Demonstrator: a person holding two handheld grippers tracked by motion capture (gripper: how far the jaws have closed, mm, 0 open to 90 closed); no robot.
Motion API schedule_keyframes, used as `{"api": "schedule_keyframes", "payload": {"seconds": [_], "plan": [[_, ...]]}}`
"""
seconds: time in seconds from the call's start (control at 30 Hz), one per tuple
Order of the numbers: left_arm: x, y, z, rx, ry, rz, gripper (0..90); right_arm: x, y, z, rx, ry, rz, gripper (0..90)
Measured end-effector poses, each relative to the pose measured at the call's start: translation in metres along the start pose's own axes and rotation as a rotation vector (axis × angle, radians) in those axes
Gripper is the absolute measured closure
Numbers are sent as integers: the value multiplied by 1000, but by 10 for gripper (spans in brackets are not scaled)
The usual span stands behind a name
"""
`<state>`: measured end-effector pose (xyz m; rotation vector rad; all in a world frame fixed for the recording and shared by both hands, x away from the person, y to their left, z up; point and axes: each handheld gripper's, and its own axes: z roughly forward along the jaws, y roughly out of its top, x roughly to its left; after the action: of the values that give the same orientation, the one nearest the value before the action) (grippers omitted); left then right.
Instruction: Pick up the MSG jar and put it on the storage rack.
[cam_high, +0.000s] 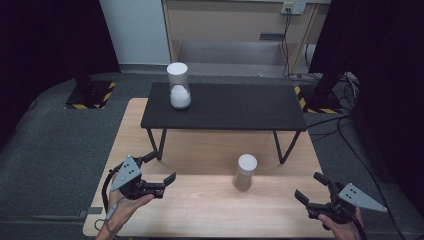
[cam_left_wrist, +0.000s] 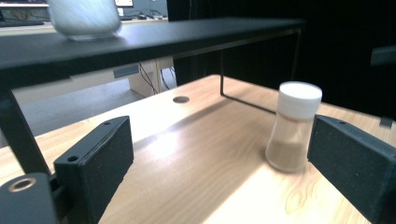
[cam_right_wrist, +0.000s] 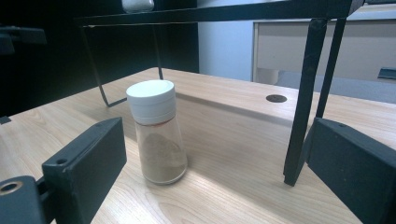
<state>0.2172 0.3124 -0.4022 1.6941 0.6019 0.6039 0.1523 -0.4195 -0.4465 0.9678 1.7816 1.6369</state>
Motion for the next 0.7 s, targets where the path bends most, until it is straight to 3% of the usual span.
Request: {"api": "schedule_keyframes", "payload": {"seconds": [0.07, 0.33, 0.57, 0.7], "plan": [[-1, 1, 1, 15, -13, 23, 56, 0, 0, 0, -2, 0, 0, 53], [-1, -5, -1, 28, -53, 5, 56, -1, 0, 0, -1, 8, -3, 53], [1, -5, -9, 9, -36, 2, 60, -1, 0, 0, -1, 7, -1, 53], [4, -8, -14, -7, -6, -34, 61, -2, -1, 0, 1, 1, 8, 52]]}}
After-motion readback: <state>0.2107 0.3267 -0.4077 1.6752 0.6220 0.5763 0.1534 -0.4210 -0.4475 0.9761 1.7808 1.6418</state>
